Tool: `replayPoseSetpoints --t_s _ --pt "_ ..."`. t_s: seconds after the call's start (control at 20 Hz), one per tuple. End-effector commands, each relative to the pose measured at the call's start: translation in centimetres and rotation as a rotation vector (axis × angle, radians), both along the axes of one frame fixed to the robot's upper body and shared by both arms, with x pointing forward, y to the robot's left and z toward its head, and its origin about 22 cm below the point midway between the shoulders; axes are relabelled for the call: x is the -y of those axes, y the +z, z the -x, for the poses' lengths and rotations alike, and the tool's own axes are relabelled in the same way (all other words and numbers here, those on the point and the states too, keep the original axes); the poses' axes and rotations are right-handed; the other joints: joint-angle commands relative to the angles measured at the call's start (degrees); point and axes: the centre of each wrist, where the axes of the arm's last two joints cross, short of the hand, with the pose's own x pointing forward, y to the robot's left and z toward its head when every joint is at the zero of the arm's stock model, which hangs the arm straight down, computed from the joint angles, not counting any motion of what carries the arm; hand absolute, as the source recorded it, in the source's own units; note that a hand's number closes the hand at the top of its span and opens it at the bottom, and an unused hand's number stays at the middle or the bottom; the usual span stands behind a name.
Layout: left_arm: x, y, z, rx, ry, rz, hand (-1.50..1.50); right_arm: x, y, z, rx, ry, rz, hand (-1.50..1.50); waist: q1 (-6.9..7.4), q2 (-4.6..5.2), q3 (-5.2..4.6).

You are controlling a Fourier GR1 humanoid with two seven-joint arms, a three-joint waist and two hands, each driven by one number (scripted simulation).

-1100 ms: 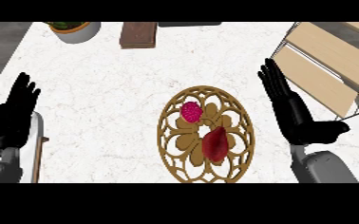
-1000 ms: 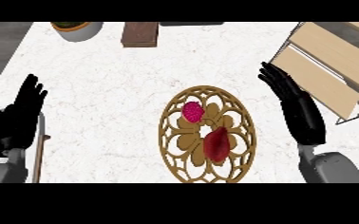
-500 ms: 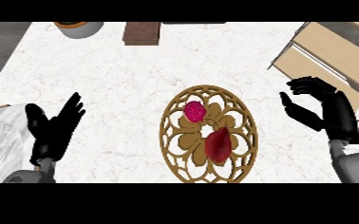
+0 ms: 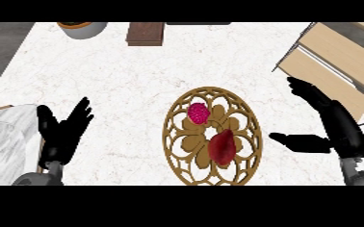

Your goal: Pick the cupcake from the placemat and place it in the tiered shelf

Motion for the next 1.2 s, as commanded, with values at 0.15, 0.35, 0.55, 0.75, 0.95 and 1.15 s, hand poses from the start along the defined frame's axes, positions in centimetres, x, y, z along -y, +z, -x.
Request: replayPoseSetpoints --t_s 0.15,0.35,0.55,0.75,0.95,1.15 --pt "1.7 -0.2 -0.1 -0.004 -0.01 0.01 0.0 -4.3 5.7 -0.2 -0.125 0.155 0.111 -1.5 0.66 0.05 -0.02" --pt "2.0 -0.3 -0.2 -0.018 -0.027 -0.005 0.0 -9.6 8.4 0.0 -0.188 0.114 0.184 -1.5 1.21 0.05 -0.11" --pt "-0.5 0.0 -0.5 -0.006 -0.018 0.008 0.0 -11.4 11.1 -1.8 -0.221 0.014 0.238 -1.5 0.87 0.08 -0.06" --pt "0.5 -0.4 -0.5 -0.005 -0.035 0.022 0.0 -15.7 10.9 -3.7 -0.256 -0.039 0.334 -1.5 1.3 0.17 -0.05" --pt "-0.6 0.8 -1.0 0.013 -0.03 0.018 0.0 -18.7 8.6 -4.8 -0.327 -0.058 0.367 -1.5 1.15 0.15 0.0" --pt "-0.9 -0.4 -0.6 -0.007 -0.02 0.01 0.0 -20.4 9.6 -5.0 -0.387 -0.032 0.422 -1.5 0.75 0.11 -0.01"
